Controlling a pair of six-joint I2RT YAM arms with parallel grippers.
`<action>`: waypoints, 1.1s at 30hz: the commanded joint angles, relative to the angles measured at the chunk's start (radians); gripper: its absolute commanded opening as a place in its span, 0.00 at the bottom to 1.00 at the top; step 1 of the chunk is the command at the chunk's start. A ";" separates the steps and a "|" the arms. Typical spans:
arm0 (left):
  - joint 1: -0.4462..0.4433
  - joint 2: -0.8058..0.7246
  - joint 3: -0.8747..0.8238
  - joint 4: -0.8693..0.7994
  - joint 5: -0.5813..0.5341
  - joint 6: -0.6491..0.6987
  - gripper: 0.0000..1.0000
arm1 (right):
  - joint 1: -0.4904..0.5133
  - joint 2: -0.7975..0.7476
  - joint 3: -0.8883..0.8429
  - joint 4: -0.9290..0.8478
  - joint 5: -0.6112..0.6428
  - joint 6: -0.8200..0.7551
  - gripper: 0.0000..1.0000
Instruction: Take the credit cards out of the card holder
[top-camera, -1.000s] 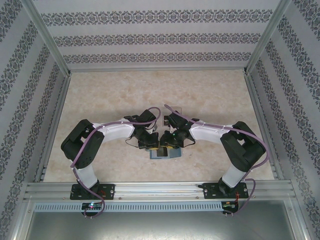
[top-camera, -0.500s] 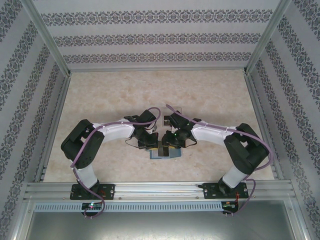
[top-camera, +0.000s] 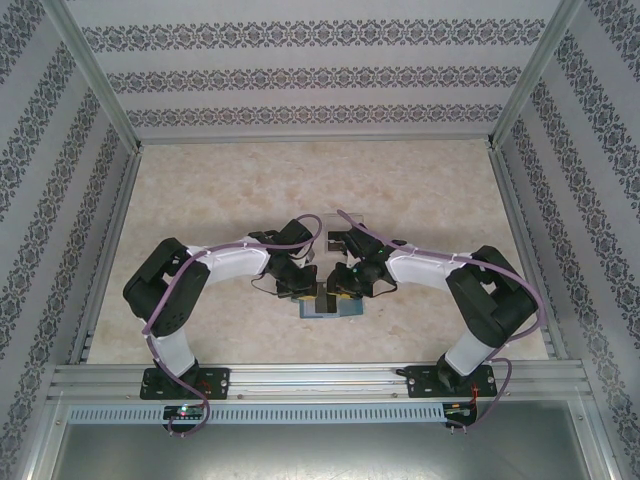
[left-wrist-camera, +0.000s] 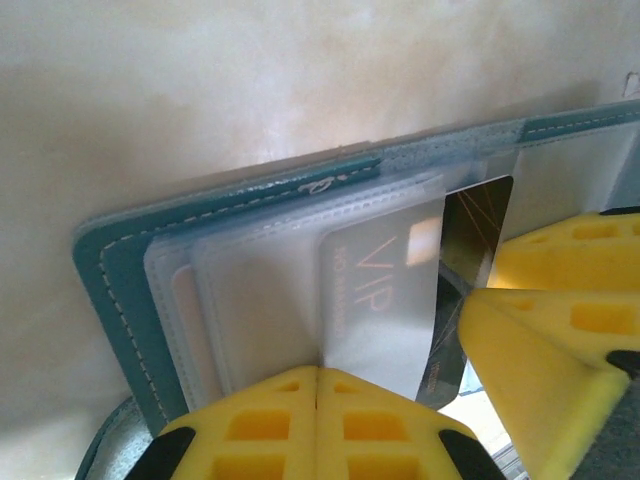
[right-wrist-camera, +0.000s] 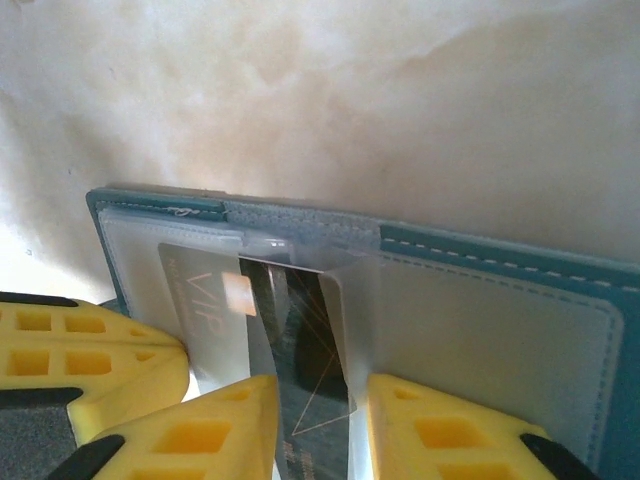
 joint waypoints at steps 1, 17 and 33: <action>-0.011 0.056 -0.006 -0.069 -0.056 0.020 0.02 | -0.005 0.025 -0.016 0.033 -0.042 0.010 0.31; -0.011 0.083 0.017 -0.103 -0.061 0.036 0.02 | -0.014 -0.053 -0.021 0.044 -0.044 0.014 0.24; -0.011 0.080 0.026 -0.104 -0.058 0.036 0.01 | -0.035 -0.097 -0.017 -0.046 0.024 -0.037 0.08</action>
